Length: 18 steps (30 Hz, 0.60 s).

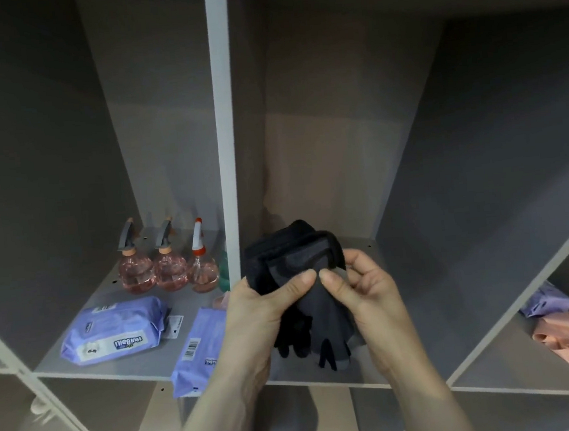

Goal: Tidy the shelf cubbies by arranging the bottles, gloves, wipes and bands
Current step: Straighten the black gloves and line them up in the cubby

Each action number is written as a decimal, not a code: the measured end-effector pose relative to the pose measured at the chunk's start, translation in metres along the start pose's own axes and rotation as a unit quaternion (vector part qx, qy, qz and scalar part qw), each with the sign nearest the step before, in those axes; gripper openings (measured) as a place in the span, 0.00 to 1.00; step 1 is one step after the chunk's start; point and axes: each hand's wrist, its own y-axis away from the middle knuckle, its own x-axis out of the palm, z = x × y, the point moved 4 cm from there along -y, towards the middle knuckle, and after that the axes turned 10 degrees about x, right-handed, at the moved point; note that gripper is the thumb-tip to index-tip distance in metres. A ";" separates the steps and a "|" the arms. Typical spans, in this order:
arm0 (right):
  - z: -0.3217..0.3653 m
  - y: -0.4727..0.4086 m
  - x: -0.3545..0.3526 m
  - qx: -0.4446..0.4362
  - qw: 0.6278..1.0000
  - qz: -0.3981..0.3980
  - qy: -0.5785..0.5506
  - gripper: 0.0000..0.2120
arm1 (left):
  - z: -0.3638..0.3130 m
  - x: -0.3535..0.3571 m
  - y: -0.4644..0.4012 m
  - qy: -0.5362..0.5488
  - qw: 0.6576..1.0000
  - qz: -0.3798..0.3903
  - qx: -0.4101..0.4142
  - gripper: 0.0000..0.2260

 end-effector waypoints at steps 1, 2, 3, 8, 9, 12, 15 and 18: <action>-0.002 0.000 -0.001 -0.018 0.999 -0.043 0.024 0.12 | 0.000 -0.003 -0.001 -0.008 1.000 -0.022 0.005 0.11; -0.003 0.001 -0.004 -0.054 0.991 -0.102 0.073 0.13 | 0.000 -0.007 -0.002 -0.019 0.999 -0.044 0.010 0.09; -0.003 0.004 -0.007 -0.106 0.969 -0.170 0.144 0.15 | 0.001 -0.009 -0.003 -0.025 0.998 -0.059 0.014 0.08; -0.006 0.023 0.007 -0.261 0.878 -0.226 0.332 0.07 | -0.001 -0.011 -0.001 -0.038 0.996 -0.079 0.023 0.06; -0.011 0.022 0.009 -0.231 0.897 -0.201 0.319 0.10 | -0.001 -0.010 -0.001 -0.046 0.996 -0.068 0.023 0.06; -0.018 0.019 0.010 -0.154 0.941 -0.173 0.246 0.23 | -0.007 -0.004 0.003 -0.075 0.996 -0.026 0.044 0.10; -0.018 0.017 0.009 -0.120 0.956 -0.169 0.206 0.27 | -0.012 0.001 0.007 -0.077 0.995 -0.001 0.056 0.11; -0.020 0.014 0.005 -0.105 0.952 -0.195 0.212 0.17 | -0.011 -0.001 0.005 -0.120 0.990 -0.008 0.067 0.10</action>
